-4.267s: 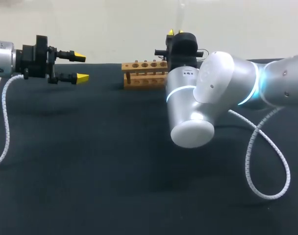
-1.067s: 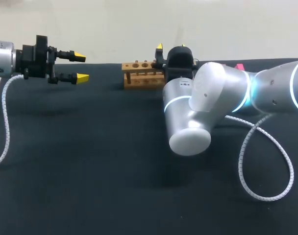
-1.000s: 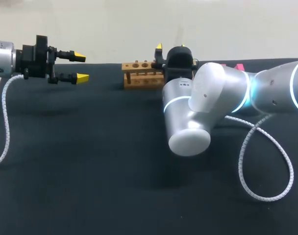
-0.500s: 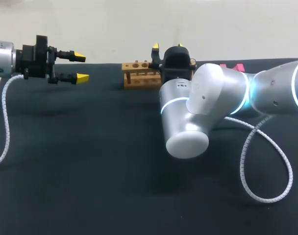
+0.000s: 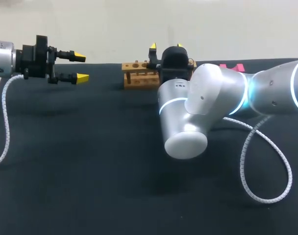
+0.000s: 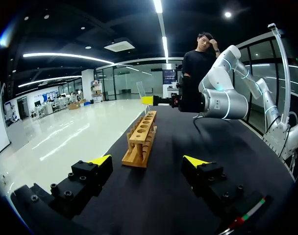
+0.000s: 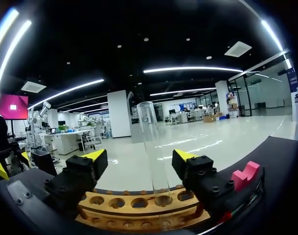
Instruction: Grasp the test tube, adjust it, and insert it.
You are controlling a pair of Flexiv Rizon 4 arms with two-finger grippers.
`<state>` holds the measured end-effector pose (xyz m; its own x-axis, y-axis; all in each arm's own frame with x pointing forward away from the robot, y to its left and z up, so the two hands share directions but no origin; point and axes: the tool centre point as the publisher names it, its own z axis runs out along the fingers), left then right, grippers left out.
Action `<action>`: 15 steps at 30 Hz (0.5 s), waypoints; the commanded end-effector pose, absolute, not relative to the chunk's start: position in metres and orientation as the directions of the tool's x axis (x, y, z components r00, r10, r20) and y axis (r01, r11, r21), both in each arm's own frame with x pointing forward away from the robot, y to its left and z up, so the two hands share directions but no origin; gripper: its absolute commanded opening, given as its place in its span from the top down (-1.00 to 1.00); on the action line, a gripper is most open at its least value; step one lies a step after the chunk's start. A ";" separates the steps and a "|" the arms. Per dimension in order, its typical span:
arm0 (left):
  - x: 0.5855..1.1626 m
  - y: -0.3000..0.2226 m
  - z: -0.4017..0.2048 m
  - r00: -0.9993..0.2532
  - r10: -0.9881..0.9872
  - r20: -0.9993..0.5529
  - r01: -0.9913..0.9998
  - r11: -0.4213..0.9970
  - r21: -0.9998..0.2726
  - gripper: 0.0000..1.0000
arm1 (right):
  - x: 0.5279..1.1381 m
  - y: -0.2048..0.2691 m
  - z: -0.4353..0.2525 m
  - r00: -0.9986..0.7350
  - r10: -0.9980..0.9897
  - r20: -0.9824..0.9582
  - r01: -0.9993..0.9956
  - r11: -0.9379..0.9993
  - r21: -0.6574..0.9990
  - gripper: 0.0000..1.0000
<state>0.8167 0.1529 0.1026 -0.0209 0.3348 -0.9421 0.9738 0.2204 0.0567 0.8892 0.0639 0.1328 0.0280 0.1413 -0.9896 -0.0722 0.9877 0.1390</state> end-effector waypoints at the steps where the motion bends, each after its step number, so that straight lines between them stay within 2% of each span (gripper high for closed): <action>1: 0.817 0.153 0.102 -0.017 0.333 -0.943 0.974 0.219 0.060 -1.00 | 0.888 0.058 0.134 0.028 0.138 -0.990 -0.239 0.963 0.127 -1.00; 15: 0.817 0.153 0.102 -0.017 0.333 -0.943 0.974 0.219 0.060 -1.00 | 0.861 0.045 0.147 0.009 0.179 -0.984 -0.300 0.939 0.168 -1.00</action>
